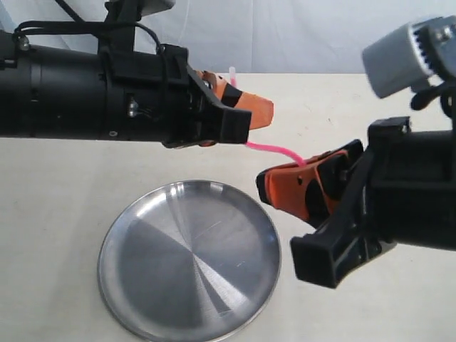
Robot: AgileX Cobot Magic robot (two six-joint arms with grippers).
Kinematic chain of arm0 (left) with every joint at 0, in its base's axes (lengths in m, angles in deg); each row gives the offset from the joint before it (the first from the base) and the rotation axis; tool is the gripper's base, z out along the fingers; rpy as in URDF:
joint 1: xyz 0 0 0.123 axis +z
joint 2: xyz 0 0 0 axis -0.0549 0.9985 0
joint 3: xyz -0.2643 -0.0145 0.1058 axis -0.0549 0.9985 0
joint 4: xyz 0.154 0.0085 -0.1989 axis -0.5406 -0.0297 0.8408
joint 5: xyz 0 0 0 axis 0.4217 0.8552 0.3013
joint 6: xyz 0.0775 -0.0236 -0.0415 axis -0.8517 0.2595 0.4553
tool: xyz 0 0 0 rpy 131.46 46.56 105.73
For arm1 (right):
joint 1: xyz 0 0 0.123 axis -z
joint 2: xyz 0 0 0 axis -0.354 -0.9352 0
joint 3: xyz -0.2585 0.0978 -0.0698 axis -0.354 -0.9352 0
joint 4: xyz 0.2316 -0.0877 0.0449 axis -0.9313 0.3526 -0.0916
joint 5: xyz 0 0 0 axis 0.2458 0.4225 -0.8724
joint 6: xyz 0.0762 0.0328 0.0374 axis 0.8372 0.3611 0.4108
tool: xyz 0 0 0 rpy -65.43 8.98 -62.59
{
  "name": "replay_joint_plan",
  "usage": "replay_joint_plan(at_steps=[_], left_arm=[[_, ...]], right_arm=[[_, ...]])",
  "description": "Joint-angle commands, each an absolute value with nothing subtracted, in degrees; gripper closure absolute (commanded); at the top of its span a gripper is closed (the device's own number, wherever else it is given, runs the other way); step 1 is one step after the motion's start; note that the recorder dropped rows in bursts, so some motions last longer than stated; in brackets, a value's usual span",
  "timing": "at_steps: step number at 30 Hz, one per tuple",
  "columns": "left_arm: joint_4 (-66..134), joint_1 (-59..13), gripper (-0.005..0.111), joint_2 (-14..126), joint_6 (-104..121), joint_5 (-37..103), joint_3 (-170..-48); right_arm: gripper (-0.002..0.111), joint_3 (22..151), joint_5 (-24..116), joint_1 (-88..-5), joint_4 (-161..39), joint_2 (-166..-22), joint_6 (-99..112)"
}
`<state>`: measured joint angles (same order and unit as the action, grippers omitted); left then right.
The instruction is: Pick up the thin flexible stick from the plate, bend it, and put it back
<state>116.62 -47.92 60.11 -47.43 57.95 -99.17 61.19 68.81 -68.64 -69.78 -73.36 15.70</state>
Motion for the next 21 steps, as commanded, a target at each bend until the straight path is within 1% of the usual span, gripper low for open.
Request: replay_joint_plan(at_steps=[1,9,15,21], left_arm=[[120.1,-49.0,0.107,59.7,-48.0,66.9,-99.0],[120.4,-49.0,0.107,55.5,-49.5,65.8,-99.0],[120.3,-49.0,0.107,54.0,-49.5,65.9,-99.0],[120.4,-49.0,0.107,53.8,-49.0,67.3,-99.0]], right_arm=[[0.109,62.0,67.0,-68.2,-66.1,-77.1,15.5],[0.109,62.0,67.6,-68.2,-65.5,-81.1,15.6],[0.109,62.0,67.2,-68.2,-65.2,-81.2,15.6],[0.109,62.0,67.2,-68.0,-57.7,-81.2,20.1]])
